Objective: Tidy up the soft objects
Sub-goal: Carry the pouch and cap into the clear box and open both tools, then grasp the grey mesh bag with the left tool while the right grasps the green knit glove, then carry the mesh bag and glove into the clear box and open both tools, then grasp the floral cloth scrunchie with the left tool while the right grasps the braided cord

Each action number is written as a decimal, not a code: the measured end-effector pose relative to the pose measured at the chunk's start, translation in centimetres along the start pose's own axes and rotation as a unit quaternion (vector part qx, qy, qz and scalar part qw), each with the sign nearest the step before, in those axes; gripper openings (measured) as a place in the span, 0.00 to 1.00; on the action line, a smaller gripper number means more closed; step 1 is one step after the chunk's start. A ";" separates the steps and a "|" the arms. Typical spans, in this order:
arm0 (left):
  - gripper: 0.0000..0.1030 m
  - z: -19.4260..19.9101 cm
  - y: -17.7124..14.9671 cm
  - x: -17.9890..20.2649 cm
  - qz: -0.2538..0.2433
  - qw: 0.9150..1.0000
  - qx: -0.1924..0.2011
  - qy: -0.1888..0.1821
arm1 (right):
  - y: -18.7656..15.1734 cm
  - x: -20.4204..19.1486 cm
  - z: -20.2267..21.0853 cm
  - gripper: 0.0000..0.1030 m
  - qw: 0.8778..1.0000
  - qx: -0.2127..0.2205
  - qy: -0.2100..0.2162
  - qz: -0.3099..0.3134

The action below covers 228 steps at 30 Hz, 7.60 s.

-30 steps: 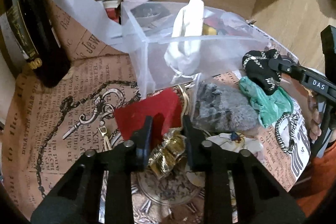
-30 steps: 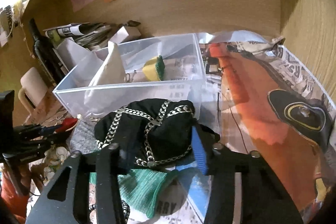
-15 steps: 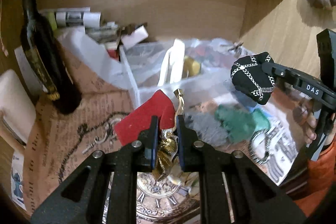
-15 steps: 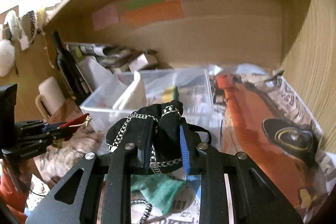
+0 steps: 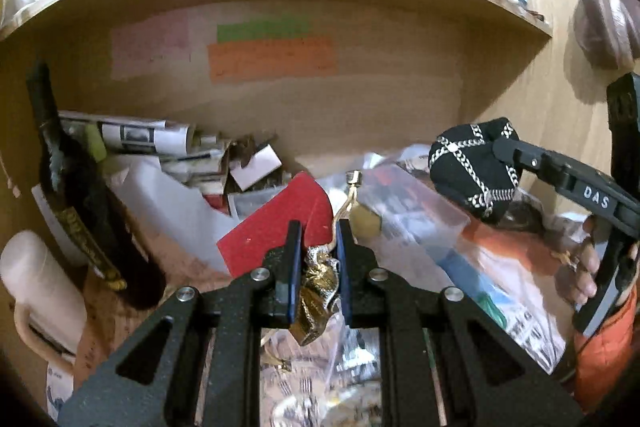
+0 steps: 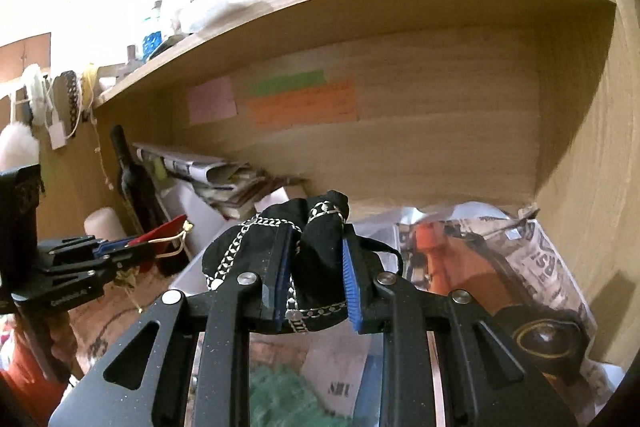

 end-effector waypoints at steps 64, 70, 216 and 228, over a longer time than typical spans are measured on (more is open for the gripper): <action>0.79 -4.3 -8.3 3.4 0.025 0.986 -0.136 -0.094 | -10.7 0.8 -2.0 0.79 0.984 -0.171 -0.033 0.022; 0.79 -5.7 -10.5 4.9 0.020 0.979 -0.167 -0.115 | -13.3 1.8 -2.4 0.79 0.978 -0.202 -0.055 0.021; 0.62 -0.8 -15.1 6.8 0.037 0.986 -0.155 -0.042 | -18.6 0.1 1.1 0.43 0.974 -0.207 -0.054 0.069; 0.31 -0.3 -12.0 5.7 0.015 0.992 -0.123 -0.033 | -16.4 0.6 0.7 0.19 0.981 -0.183 -0.044 0.052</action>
Point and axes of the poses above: each gripper's, at about its wrist camera, not at the fingertips, and z roughly against the way its jaws point, x to its right, y to its top, the point moved 8 cm from there along -z, roughly the way its jaws point, and after that the axes turned 14 degrees about -z, right-handed, at the moved point
